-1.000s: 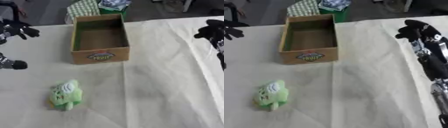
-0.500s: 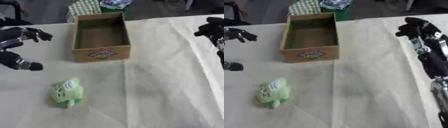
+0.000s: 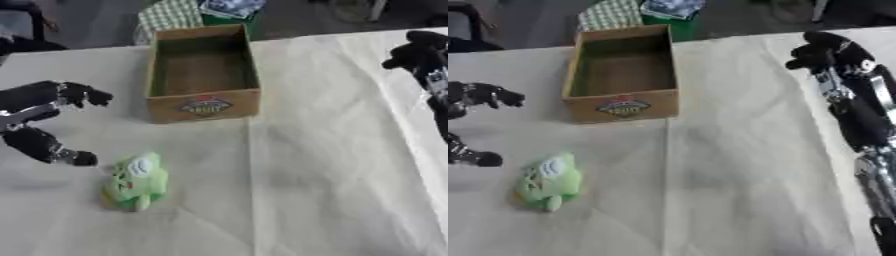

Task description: Pick up objects on the table and place them in the box.

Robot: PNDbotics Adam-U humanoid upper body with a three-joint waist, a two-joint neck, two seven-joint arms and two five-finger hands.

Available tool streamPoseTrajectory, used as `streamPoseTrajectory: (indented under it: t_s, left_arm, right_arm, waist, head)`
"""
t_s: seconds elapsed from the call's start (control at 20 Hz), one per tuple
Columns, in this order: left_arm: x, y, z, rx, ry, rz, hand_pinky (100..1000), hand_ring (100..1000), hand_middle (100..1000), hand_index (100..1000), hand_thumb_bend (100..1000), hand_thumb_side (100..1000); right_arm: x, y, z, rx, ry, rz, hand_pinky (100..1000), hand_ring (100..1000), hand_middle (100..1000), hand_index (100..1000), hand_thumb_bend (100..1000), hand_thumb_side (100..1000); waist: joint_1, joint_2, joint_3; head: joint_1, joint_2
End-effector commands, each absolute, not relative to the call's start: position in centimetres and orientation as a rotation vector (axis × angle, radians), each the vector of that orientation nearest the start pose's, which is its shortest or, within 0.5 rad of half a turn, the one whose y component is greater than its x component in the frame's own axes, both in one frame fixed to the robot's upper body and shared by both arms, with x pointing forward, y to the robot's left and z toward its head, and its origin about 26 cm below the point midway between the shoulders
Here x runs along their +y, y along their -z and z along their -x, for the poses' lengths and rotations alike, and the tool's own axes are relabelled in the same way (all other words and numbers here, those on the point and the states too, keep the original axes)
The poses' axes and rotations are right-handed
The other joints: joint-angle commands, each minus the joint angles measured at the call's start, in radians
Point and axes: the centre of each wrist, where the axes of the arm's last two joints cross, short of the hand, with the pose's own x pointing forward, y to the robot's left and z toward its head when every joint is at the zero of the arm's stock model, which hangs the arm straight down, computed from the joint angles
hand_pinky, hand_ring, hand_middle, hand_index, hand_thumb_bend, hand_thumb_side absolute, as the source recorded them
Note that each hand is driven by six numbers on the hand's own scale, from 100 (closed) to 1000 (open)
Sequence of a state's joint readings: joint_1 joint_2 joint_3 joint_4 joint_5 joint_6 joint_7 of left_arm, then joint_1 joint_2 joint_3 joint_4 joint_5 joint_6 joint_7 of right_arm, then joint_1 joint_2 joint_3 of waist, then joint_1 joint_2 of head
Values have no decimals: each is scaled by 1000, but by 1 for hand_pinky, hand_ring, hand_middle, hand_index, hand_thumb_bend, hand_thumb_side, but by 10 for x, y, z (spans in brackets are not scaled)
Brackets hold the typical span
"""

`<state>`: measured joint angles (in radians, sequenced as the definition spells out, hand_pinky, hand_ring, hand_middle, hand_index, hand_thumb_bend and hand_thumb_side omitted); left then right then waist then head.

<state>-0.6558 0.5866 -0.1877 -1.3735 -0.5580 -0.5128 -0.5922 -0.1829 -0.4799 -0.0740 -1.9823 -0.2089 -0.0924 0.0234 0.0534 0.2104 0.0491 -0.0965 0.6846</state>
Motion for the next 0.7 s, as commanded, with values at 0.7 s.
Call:
streamPoseTrajectory:
  t_s: [0.7]
  left_arm:
    - [279, -153, -408, -1657, 1820, -351, 743, 805, 764, 943, 862, 641]
  right_arm:
    - [-317, -191, -282, -2226, -365, 143, 911, 703, 671, 835, 100, 561]
  waist:
    - [14, -37, 3]
  head:
    - [-13, 58]
